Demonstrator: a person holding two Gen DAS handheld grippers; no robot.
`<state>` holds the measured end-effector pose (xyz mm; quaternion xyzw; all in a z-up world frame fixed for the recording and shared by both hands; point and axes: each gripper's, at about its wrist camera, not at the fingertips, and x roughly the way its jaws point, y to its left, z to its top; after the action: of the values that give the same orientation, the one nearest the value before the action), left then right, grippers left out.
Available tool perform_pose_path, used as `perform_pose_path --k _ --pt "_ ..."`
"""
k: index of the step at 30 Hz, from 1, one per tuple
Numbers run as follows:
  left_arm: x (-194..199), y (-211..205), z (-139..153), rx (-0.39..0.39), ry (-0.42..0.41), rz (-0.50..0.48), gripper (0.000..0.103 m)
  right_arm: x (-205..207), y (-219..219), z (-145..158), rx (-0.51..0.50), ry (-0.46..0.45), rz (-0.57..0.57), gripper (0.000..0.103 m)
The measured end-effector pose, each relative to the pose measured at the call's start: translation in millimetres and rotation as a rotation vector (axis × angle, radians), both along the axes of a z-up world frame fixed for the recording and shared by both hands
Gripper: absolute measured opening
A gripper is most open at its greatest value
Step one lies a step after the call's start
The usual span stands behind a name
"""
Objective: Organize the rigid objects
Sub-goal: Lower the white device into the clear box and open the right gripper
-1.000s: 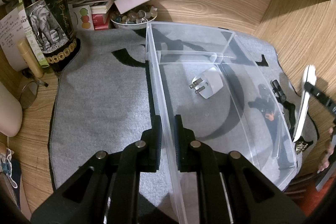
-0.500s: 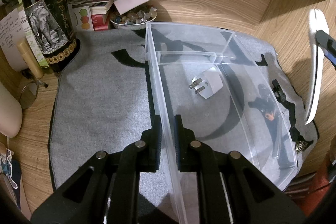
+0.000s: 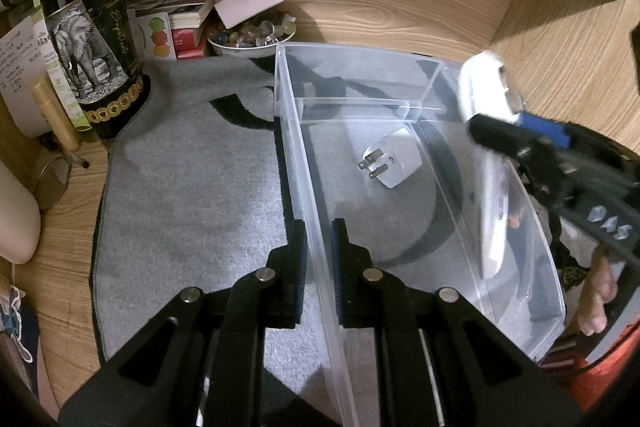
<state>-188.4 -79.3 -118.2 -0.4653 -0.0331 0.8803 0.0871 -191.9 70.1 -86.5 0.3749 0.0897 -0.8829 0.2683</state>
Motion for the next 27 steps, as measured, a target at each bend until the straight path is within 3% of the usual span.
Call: perform_pose_path --k 8,17,25,27 --pt "-3 0 -4 0.007 -0.010 -0.001 0.012 -8 -17 -23 0.108 -0.071 0.046 0.037" --pt "-4 -1 -5 0.005 -0.008 -0.006 0.013 -9 -23 -29 0.127 -0.105 0.059 0.038" --pt "-3 -1 -7 0.001 -0.012 -0.009 0.013 -3 -20 -24 0.109 -0.086 0.057 0.047" --pt "-3 -1 -7 0.002 -0.013 -0.009 0.013 1 -18 -18 0.108 -0.055 0.050 0.054"
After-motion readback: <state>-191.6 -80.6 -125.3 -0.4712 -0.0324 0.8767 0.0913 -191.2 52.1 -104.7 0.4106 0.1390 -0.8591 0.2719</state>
